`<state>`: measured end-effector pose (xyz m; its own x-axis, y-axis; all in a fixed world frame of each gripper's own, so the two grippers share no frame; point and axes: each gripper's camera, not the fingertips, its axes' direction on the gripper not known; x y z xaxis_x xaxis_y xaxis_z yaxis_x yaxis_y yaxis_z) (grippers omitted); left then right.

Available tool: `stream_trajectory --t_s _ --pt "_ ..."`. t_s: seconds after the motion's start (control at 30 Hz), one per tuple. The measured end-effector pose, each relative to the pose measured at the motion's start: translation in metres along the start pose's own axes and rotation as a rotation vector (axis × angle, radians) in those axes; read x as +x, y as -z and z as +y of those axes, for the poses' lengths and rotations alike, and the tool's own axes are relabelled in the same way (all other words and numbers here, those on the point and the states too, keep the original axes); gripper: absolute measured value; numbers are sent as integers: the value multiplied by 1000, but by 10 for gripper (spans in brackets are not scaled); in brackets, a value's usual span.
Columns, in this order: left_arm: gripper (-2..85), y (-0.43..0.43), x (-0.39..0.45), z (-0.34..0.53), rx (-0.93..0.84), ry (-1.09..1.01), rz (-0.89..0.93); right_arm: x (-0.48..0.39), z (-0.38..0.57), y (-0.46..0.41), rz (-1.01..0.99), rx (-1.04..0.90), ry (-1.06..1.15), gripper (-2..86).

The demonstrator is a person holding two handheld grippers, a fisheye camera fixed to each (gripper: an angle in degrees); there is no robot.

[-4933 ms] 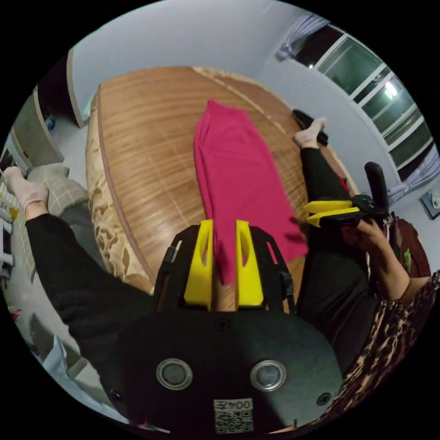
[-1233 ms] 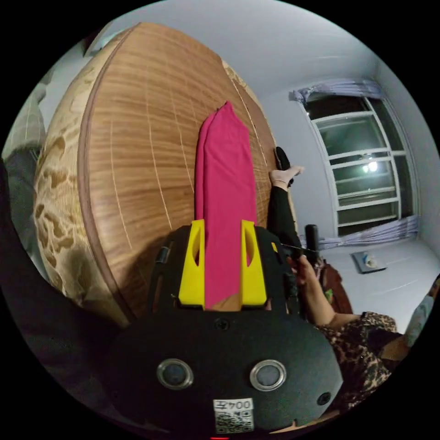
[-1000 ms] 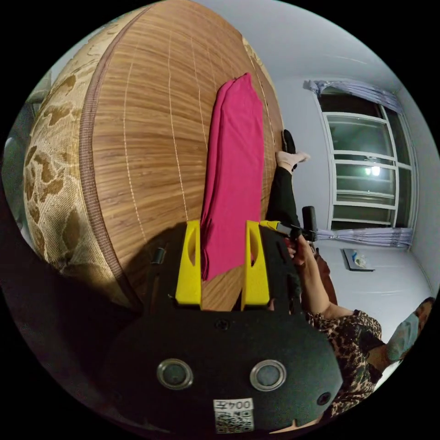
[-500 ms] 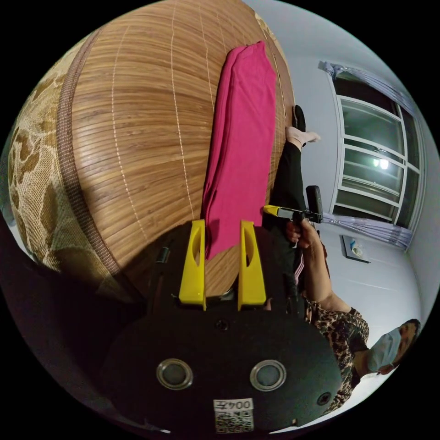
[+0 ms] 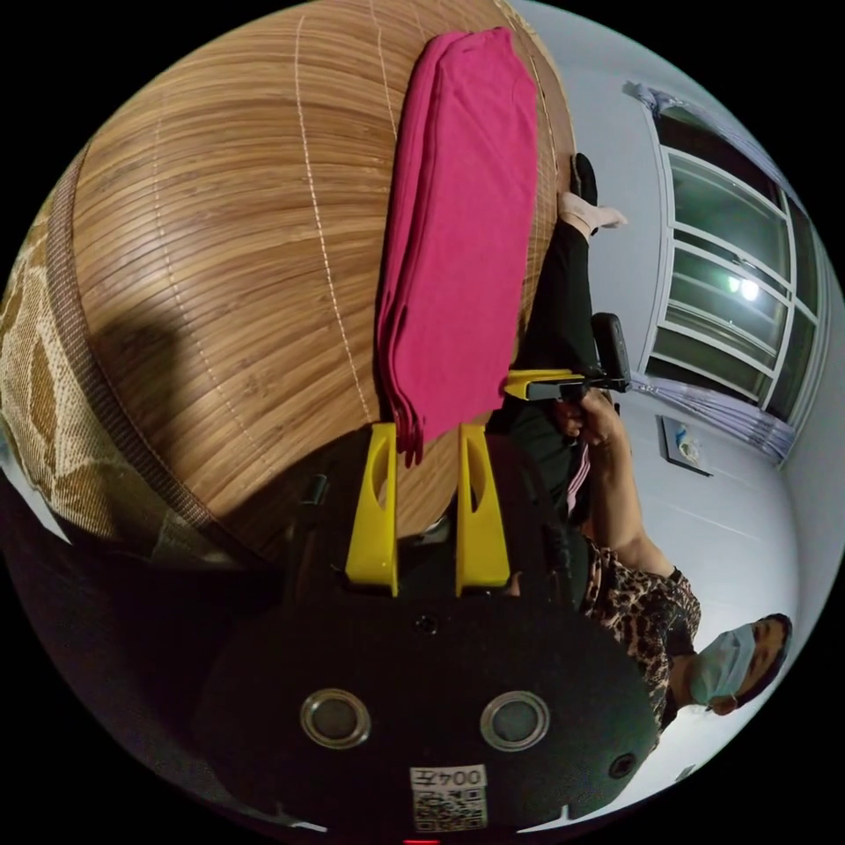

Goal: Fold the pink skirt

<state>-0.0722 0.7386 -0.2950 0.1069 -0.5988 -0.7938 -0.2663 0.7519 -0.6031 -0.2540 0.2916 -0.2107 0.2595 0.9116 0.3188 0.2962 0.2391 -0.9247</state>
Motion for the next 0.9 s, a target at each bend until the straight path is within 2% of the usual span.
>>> stream_trajectory --t_s 0.33,0.47,0.6,0.73,0.8,0.9 --pt "65 3 4 7 -27 3 -26 -4 36 -20 18 -25 5 82" --pt "42 4 14 11 -38 -24 -75 -10 54 -29 76 -24 30 50" --pt "37 20 25 27 9 -64 -97 -16 83 -26 85 39 69 40" --pt "35 50 30 53 125 -110 9 -14 122 -4 -47 174 120 38" --pt "34 65 26 72 192 -119 150 -10 150 6 -152 246 147 38" --pt "34 78 29 95 248 -152 251 -8 186 9 -227 307 201 38"
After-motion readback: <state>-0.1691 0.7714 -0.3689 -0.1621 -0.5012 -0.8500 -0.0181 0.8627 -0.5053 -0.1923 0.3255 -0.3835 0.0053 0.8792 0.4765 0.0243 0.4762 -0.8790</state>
